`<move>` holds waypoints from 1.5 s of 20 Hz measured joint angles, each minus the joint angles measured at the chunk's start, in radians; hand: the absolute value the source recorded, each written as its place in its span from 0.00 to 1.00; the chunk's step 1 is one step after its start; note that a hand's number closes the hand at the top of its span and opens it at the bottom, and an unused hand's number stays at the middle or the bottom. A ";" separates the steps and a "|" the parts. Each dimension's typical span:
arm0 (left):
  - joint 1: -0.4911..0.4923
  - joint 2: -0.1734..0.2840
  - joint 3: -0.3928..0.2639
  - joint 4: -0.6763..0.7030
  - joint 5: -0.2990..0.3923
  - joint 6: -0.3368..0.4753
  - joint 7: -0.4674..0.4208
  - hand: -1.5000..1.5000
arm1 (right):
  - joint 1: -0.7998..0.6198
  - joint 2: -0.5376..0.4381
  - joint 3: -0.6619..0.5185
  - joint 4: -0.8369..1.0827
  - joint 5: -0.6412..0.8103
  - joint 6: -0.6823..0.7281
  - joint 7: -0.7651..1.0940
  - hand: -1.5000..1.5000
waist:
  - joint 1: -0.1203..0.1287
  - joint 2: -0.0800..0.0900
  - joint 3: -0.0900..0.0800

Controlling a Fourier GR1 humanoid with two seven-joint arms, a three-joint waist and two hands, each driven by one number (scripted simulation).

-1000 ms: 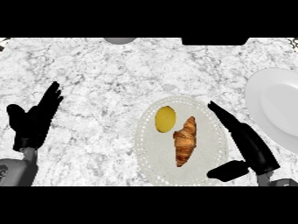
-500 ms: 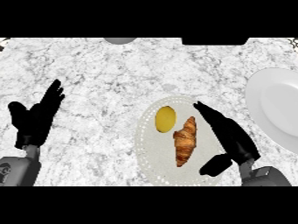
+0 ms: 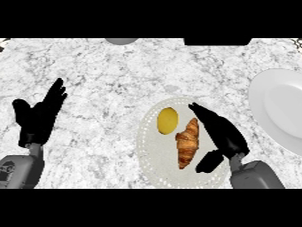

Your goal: Pick the croissant from the placemat and place it in the plate

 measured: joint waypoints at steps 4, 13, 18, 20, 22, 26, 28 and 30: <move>-0.006 -0.012 0.014 -0.019 -0.018 -0.009 0.026 0.50 | -0.058 0.042 -0.022 0.097 0.046 -0.007 -0.019 0.00 | 0.001 0.000 0.000; 0.032 -0.028 0.045 -0.048 -0.036 -0.046 0.021 0.50 | -0.091 0.077 -0.008 0.166 0.117 0.061 -0.044 1.00 | 0.000 -0.004 -0.005; 0.032 -0.035 0.057 -0.035 -0.046 -0.057 0.012 0.50 | -0.077 0.075 0.013 0.160 0.144 0.059 -0.120 1.00 | -0.001 -0.011 -0.010; 0.031 -0.045 0.056 -0.036 -0.053 -0.052 0.014 0.50 | -0.102 0.089 0.003 0.184 0.150 0.065 -0.129 1.00 | -0.001 -0.011 -0.010; 0.027 -0.055 0.054 -0.041 -0.061 -0.048 0.020 0.50 | -0.096 0.106 -0.001 0.177 0.150 0.061 -0.133 1.00 | -0.001 -0.008 -0.008; 0.057 -0.050 0.069 -0.042 -0.062 -0.070 -0.003 0.50 | -0.055 0.103 -0.003 0.133 0.171 0.026 -0.168 1.00 | -0.002 -0.008 -0.006; 0.056 -0.047 0.076 -0.047 -0.061 -0.072 0.003 0.50 | 0.008 0.063 0.024 0.070 0.177 0.021 -0.228 1.00 | -0.005 -0.007 -0.005; 0.045 -0.037 0.089 -0.041 -0.057 -0.074 0.013 0.50 | 0.082 0.001 0.067 -0.017 0.171 0.042 -0.307 1.00 | -0.015 -0.008 -0.003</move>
